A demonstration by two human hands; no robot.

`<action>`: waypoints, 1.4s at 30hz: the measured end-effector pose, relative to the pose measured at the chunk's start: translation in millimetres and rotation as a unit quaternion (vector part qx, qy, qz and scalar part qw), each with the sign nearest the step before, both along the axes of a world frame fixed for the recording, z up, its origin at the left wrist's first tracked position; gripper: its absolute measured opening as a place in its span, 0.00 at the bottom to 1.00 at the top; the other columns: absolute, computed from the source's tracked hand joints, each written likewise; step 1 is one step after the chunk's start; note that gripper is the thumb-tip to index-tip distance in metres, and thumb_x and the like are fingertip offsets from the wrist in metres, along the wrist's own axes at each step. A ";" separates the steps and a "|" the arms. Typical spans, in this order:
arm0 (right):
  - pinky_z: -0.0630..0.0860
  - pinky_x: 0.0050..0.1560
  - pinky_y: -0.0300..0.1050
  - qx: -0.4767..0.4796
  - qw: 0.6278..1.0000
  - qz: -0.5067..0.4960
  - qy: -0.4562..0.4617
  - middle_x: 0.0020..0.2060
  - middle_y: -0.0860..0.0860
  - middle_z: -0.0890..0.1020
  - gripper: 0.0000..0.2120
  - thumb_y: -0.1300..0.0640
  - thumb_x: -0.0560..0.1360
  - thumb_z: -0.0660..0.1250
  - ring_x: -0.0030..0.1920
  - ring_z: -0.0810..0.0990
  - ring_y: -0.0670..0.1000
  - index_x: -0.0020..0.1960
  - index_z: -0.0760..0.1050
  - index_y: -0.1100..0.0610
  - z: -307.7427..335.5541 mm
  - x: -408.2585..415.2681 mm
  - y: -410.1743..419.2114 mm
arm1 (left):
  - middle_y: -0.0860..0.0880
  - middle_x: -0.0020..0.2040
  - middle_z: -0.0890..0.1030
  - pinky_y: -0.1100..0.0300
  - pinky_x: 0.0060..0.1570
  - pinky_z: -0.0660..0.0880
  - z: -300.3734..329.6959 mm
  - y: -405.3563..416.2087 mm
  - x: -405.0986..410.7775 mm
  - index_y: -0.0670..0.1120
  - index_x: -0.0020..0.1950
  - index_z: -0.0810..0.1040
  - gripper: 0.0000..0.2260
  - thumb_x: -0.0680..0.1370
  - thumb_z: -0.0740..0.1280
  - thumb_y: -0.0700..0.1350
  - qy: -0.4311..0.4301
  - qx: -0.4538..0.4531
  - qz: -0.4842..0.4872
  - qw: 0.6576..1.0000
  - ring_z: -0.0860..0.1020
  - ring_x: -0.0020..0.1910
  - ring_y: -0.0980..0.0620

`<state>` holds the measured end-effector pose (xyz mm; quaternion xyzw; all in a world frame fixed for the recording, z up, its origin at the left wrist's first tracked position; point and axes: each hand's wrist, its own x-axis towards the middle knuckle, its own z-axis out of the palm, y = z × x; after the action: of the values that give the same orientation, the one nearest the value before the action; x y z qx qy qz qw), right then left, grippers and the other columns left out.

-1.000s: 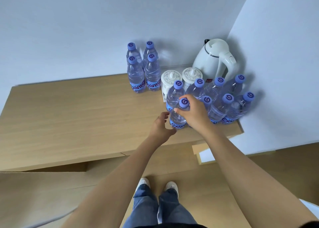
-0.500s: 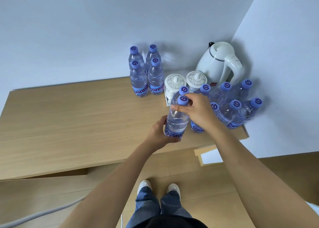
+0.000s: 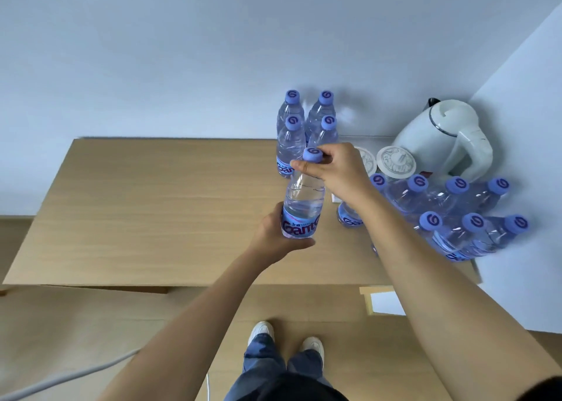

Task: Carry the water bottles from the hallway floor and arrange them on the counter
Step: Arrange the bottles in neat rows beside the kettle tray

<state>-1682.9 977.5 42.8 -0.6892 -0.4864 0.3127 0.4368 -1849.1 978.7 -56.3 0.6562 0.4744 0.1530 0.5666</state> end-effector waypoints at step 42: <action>0.67 0.42 0.27 0.062 0.991 -0.102 -0.063 0.39 0.40 0.77 0.15 0.50 0.68 0.79 0.40 0.74 0.35 0.48 0.79 0.56 -83.0 -21.9 58.2 | 0.48 0.57 0.80 0.54 0.53 0.76 -66.3 94.4 40.7 0.46 0.67 0.69 0.31 0.67 0.78 0.40 0.011 0.044 0.062 0.997 0.79 0.55 0.48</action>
<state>-1704.8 1035.7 -40.2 -0.7251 -0.4587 0.1916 0.4766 -1808.5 1073.1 -122.6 0.6518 0.5133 0.2012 0.5208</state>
